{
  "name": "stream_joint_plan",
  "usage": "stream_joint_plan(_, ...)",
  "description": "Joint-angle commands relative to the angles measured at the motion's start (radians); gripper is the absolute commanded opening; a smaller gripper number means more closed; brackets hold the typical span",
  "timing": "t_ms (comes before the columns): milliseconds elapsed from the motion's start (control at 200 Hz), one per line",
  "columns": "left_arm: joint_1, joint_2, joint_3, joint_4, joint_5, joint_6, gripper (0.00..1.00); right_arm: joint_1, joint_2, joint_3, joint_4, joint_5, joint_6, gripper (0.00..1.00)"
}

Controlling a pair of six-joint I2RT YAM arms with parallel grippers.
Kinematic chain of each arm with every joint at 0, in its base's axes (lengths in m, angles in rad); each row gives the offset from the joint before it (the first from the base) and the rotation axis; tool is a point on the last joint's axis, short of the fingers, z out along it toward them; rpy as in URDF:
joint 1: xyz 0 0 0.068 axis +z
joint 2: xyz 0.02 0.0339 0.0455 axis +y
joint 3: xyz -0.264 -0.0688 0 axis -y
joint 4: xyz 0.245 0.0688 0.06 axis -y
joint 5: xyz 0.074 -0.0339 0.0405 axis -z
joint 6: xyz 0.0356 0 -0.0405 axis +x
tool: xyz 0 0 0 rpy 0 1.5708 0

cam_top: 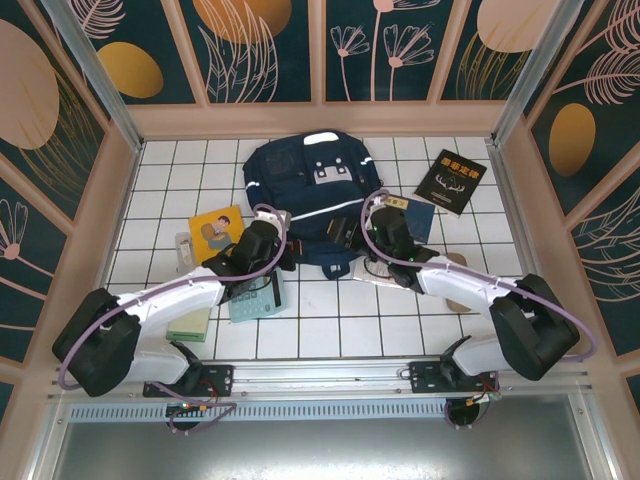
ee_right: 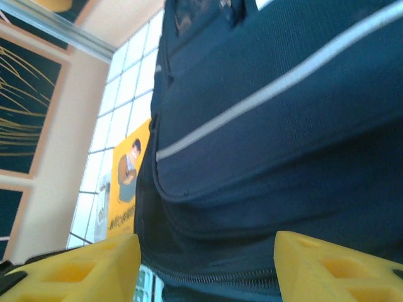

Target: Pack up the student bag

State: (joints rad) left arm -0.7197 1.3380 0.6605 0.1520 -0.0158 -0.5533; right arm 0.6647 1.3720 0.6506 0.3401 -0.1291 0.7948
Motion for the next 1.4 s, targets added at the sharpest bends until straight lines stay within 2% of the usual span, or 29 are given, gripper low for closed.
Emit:
stream_joint_plan(0, -0.001, 0.019, -0.005, 0.108, 0.055, -0.008, 0.00, 0.006, 0.027, -0.045, 0.082, -0.003, 0.138, 0.59)
stream_joint_plan(360, -0.002, 0.023, -0.063, 0.160, 0.095, -0.024, 0.00, 0.005, 0.146, -0.012, 0.080, 0.038, 0.266, 0.59)
stream_joint_plan(525, -0.006, 0.023, -0.076, 0.167, 0.087, -0.029, 0.00, -0.013, 0.219, 0.032, 0.057, 0.010, 0.327, 0.57)
stream_joint_plan(701, -0.006, 0.012, -0.092, 0.177, 0.077, -0.036, 0.00, -0.004, 0.173, -0.047, 0.017, 0.128, 0.392, 0.59)
stream_joint_plan(816, -0.007, 0.023, -0.095, 0.192, 0.090, -0.036, 0.00, -0.008, 0.164, -0.051, -0.005, 0.139, 0.388, 0.60)
stream_joint_plan(1096, -0.018, 0.045, -0.094, 0.210, 0.103, -0.042, 0.00, 0.001, 0.317, 0.061, 0.002, 0.095, 0.375, 0.59)
stream_joint_plan(1246, -0.034, 0.057, -0.087, 0.209, 0.105, -0.039, 0.00, 0.000, 0.403, 0.134, 0.015, 0.078, 0.350, 0.50)
stream_joint_plan(1396, -0.043, 0.060, -0.082, 0.203, 0.085, -0.042, 0.00, -0.003, 0.427, 0.166, 0.004, 0.068, 0.328, 0.17)
